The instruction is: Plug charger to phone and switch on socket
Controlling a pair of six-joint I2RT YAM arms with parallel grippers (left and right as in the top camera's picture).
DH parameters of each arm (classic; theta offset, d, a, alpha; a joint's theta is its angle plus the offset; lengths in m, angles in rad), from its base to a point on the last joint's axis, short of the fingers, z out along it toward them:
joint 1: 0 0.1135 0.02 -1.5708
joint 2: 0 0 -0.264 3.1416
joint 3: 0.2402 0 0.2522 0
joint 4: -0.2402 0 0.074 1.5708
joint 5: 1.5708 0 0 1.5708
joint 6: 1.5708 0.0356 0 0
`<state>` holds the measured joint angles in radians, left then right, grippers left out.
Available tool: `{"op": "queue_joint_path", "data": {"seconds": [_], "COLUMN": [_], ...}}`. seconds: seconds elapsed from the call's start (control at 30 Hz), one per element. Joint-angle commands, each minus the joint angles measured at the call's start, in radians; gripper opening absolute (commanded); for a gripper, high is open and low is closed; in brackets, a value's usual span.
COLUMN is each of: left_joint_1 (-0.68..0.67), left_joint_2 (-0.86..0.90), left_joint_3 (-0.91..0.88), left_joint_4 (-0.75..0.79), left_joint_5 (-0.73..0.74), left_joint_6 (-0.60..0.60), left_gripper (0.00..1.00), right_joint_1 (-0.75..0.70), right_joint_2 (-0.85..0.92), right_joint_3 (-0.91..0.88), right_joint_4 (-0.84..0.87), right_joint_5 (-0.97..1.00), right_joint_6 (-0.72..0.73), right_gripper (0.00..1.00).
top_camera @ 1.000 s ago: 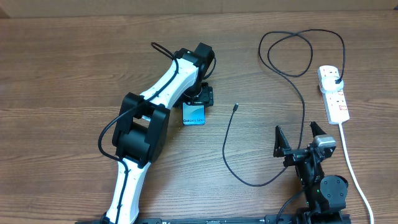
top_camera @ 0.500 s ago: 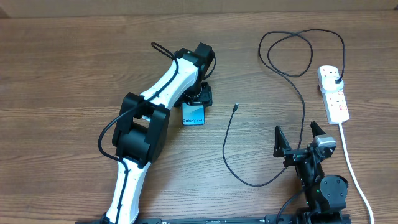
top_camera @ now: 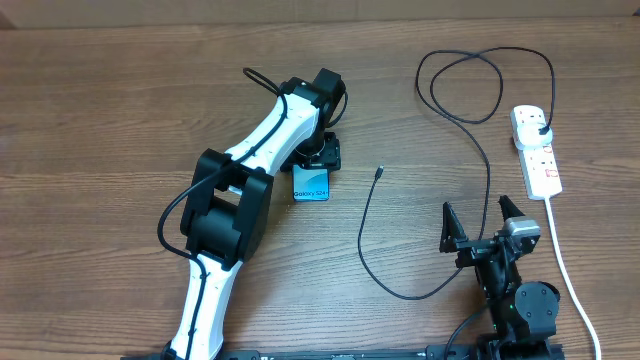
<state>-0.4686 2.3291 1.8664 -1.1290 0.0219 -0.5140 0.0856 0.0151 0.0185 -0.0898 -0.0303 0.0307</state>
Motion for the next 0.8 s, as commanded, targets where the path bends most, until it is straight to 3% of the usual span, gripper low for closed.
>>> {"op": "queue_joint_path", "data": {"seconds": [0.0, 0.13, 0.43, 0.63, 0.77], "left_joint_1": [0.003, 0.003, 0.004, 0.004, 0.004], "left_joint_2": [0.021, 0.021, 0.021, 0.021, 0.021], "left_joint_3": [0.018, 0.018, 0.018, 0.018, 0.018], "left_joint_4": [0.016, 0.031, 0.038, 0.039, 0.041], "left_joint_5": [0.004, 0.004, 0.004, 0.004, 0.003], "left_joint_6": [0.009, 0.009, 0.009, 0.009, 0.009], "left_gripper": [0.74, 0.71, 0.76, 0.81, 0.92], "right_joint_1": [-0.002, -0.002, -0.002, -0.002, -0.002], "right_joint_2": [-0.005, -0.005, -0.005, -0.005, -0.005], "right_joint_3": [-0.010, -0.010, -0.010, -0.010, -0.010], "right_joint_4": [0.006, 0.006, 0.006, 0.006, 0.006], "right_joint_5": [-0.005, -0.005, -0.005, -0.005, -0.005], "right_joint_6": [0.005, 0.005, 0.005, 0.005, 0.005], "right_gripper": [1.00, 1.00, 1.00, 1.00, 1.00]}}
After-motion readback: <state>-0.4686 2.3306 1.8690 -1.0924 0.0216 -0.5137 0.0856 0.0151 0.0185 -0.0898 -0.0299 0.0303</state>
